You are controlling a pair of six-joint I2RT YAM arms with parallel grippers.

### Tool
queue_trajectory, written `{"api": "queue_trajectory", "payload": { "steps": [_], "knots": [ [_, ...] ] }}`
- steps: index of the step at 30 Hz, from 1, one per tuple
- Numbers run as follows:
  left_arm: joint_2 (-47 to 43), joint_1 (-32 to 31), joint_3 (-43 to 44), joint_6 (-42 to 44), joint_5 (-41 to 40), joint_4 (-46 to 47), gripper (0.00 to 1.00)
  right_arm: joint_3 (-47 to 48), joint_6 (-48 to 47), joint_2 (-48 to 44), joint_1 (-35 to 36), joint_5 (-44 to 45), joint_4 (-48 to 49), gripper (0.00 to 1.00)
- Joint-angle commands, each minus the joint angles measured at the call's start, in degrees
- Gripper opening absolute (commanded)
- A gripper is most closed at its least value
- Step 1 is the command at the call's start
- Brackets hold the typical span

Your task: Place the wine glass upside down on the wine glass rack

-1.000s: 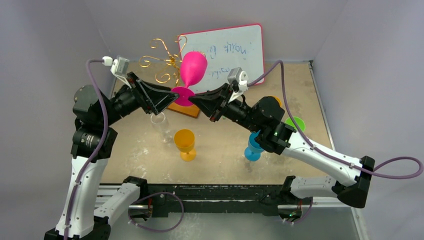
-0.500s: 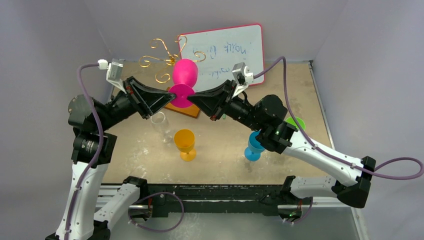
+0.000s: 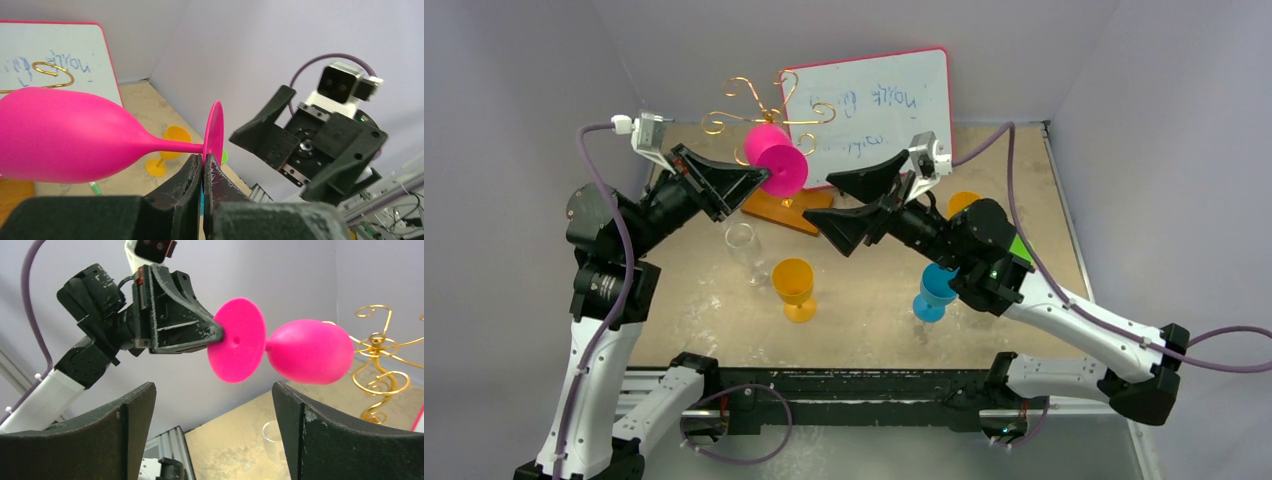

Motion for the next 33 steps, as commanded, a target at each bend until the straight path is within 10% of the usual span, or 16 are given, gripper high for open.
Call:
{"api": "queue_trajectory", "payload": {
  "steps": [1, 15, 33],
  "knots": [
    [1.5, 0.1, 3.1, 1.1, -8.0, -0.3, 0.00, -1.9, -1.5, -4.4, 0.3, 2.0, 1.2, 0.98],
    [14.8, 0.1, 21.6, 10.4, -43.7, -11.2, 0.00, -6.1, -2.6, -13.8, 0.3, 4.8, -5.2, 1.00],
    [10.8, 0.1, 21.5, 5.9, -47.1, -15.1, 0.00, -4.5, -5.0, -12.8, 0.4, 6.8, -9.1, 1.00]
  ]
}}
